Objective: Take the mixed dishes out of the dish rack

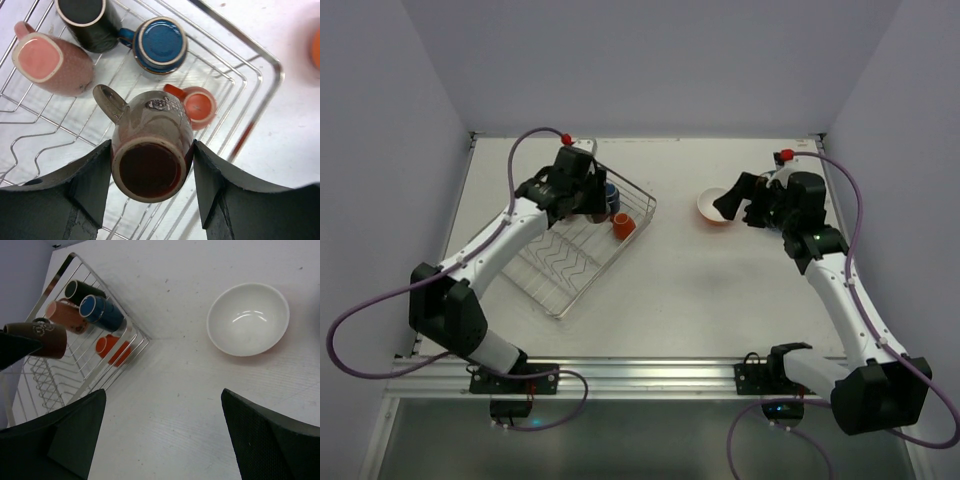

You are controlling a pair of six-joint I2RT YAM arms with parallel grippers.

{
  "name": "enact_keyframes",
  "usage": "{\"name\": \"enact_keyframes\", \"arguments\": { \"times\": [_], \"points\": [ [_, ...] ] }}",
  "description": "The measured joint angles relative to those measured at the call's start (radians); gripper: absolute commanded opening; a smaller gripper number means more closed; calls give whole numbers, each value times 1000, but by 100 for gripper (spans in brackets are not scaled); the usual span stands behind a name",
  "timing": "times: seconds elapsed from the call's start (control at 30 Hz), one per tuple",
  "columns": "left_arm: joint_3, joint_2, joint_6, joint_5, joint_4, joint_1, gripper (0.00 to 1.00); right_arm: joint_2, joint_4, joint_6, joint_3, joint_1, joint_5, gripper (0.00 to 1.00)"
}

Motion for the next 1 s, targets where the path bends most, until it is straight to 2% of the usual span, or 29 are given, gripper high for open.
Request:
{"name": "enact_keyframes", "arguments": {
  "times": [0.13, 0.27, 0.4, 0.5, 0.67, 0.77, 1.0],
  "points": [
    [-57, -127, -13, 69, 40, -23, 0, -29, 56, -5, -44, -1, -134, 99],
    [-138, -298, -62, 171, 134, -67, 0, -55, 174, 20, -80, -1, -352, 99],
    [-288, -507, -184, 264, 299, -95, 0, -101, 394, 149, -167, 3, -570, 98],
    [-439, -641, -334, 330, 470, -99, 0, -150, 584, 271, -252, 34, -659, 95],
    [-656, -704, -609, 412, 760, -116, 0, -229, 712, 344, -290, 146, -673, 90],
    [-748, -704, -740, 427, 859, -137, 0, -255, 755, 344, -290, 220, -647, 84],
    [-828, -704, -922, 435, 1038, -175, 0, -185, 770, 325, -290, 324, -575, 77]
  ]
}}
